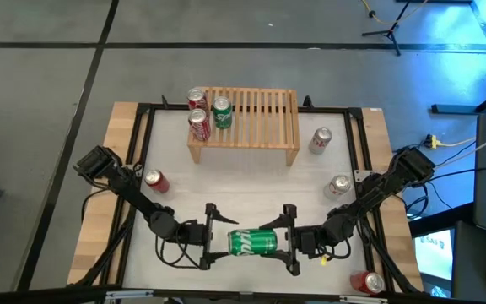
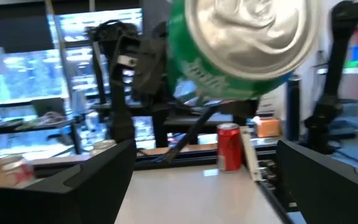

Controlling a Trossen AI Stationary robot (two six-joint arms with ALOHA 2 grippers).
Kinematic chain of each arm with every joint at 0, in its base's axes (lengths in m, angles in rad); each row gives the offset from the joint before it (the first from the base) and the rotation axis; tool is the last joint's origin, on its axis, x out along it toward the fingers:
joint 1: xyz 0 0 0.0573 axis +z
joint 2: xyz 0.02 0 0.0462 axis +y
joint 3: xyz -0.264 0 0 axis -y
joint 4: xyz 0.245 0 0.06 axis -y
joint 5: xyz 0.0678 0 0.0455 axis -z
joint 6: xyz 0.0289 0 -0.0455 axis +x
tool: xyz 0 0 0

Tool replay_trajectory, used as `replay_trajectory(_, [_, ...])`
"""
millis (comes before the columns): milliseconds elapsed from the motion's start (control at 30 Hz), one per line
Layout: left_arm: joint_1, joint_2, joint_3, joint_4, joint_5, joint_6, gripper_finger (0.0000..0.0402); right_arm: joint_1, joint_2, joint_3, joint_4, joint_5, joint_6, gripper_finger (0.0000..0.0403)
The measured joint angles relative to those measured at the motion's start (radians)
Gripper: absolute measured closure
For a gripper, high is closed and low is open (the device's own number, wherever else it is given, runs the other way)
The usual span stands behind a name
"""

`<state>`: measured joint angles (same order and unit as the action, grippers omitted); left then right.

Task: Place canned beverage on shelf
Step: Put the green soda can on the shelf aligned with the other green soda can

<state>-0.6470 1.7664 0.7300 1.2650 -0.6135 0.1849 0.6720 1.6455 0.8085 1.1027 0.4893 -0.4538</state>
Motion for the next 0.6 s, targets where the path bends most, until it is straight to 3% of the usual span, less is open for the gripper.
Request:
replay_trajectory(300, [0.014,0.022,0.075,-0.010,0.100,0.010,0.0024,-0.016,0.007,0.000,0.007,-0.006,0.031,0.0115])
replay_trajectory(600, [0.004,0.151,0.246,-0.009,-0.010,0.181,0.0024,-0.049,0.025,0.001,0.044,-0.064,0.114,0.0115])
